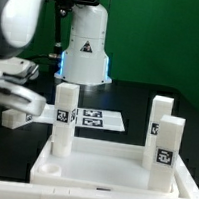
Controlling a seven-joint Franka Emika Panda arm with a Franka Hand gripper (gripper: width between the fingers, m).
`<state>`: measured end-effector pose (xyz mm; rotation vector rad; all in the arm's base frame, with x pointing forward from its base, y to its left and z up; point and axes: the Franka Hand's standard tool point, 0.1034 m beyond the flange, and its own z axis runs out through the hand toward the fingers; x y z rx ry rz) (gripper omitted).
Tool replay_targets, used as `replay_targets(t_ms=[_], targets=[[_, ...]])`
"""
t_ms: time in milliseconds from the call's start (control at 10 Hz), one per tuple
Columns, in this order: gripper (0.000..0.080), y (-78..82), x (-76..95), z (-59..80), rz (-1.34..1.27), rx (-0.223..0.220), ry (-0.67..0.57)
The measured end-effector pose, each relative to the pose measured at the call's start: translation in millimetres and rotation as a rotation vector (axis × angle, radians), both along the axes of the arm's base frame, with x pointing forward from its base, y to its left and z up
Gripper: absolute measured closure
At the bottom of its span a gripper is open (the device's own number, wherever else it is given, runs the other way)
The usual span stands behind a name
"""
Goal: Assemble desk
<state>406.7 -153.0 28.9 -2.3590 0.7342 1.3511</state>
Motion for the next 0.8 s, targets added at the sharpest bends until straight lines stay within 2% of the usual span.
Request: replay_targets(t_ms=[300, 500, 600, 700, 800], targets=[[0.0151, -0.9, -1.8, -1.4, 0.003, -0.001, 0.003], [0.0151, -3.7, -11.8, -12.7, -0.032, 0.007, 0.027], [0.0151, -3.1, -11.0, -12.4, -0.029, 0.008, 0.025], [0.0213, -2.9, -11.1, -12.5, -0.029, 0.008, 0.026], [0.0213, -2.9, -11.4, -12.8, -0.029, 0.008, 0.027]])
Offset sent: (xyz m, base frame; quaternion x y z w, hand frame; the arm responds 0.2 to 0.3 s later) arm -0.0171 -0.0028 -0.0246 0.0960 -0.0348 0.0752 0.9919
